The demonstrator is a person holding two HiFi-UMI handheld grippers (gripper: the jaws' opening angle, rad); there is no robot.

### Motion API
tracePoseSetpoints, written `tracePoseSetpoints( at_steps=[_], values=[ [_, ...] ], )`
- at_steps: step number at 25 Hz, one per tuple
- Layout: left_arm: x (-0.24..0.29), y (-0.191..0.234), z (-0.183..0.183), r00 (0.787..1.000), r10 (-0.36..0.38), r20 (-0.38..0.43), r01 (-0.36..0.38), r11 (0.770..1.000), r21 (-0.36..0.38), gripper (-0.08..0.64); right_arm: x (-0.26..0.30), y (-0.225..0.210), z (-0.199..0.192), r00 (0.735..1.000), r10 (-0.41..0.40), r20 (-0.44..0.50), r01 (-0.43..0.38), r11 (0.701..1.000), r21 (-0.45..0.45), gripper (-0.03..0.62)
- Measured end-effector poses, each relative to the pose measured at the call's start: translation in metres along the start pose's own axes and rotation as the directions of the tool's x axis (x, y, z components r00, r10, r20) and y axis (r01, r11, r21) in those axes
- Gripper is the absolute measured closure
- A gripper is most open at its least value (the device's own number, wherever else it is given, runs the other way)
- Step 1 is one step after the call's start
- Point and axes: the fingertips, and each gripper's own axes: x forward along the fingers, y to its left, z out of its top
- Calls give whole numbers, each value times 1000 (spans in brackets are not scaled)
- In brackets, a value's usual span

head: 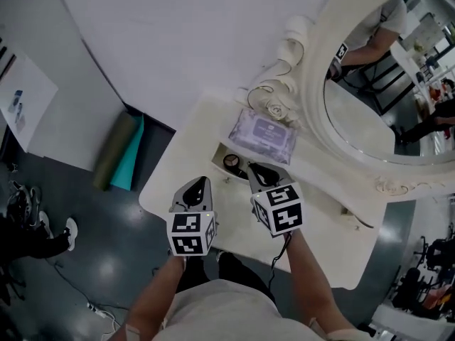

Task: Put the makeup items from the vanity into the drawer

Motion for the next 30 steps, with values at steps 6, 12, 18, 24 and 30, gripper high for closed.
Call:
tracePoseSetpoints(
  at_steps=[6,12,18,24,30],
  values=[
    [4,19,-2,998,56,8,-56,997,-61,551,24,15,6,998,49,-34,-52,994,-98,549],
    [5,32,-17,995,103,-5,-103,987,-124,549,40,20,10,995,75,-60,-85,979,-186,549],
    [4,43,-18,991,133,1,-131,979,-155,549,51,24,7,992,90,-86,-106,972,-211,549],
    [1,52,-19,987,163,-1,-161,972,-169,550,56,28,3,989,112,-93,-128,973,-190,549],
    [3,52,-18,988,156,-4,-155,974,-164,550,56,31,5,990,123,-69,-133,978,-162,505]
  ],
)
